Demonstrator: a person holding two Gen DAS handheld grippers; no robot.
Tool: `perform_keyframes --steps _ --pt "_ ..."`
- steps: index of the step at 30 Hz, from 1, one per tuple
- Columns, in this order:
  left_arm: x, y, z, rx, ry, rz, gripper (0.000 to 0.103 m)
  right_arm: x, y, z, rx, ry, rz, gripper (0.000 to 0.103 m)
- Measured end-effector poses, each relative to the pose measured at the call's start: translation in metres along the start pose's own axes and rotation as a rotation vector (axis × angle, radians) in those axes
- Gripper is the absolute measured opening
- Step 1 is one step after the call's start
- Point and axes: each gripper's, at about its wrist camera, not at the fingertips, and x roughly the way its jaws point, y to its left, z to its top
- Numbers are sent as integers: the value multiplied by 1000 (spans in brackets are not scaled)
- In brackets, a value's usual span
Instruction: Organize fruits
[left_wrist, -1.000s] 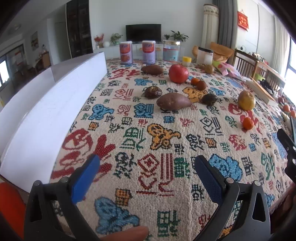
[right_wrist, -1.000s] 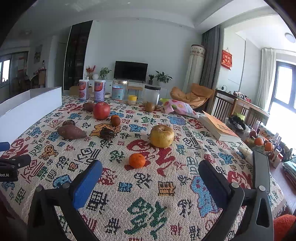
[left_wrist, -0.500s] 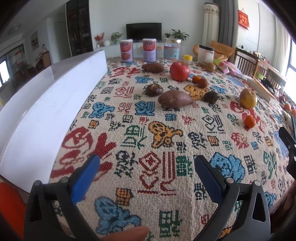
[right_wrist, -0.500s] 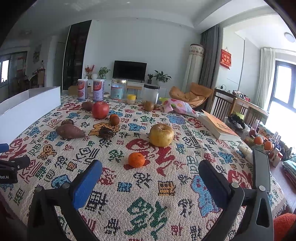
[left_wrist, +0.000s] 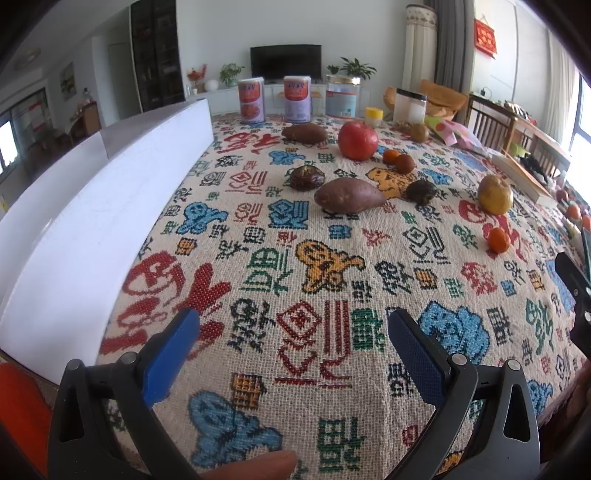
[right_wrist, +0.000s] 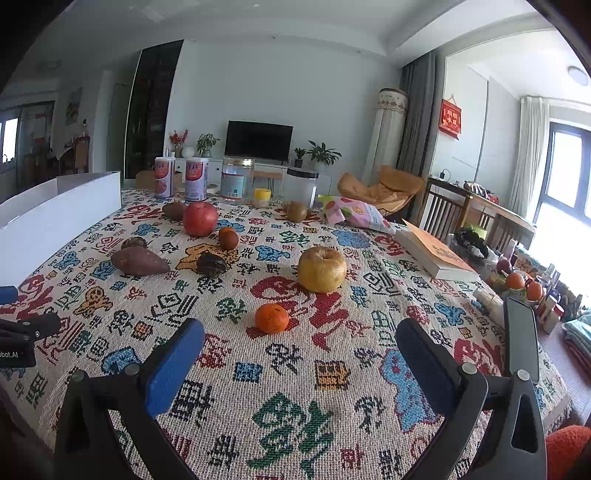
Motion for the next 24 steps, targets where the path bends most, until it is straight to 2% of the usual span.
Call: perform_keyframes --steps 24 --pt "4 -1 -3 4 12 11 102 3 -1 0 -2 2 13 103"
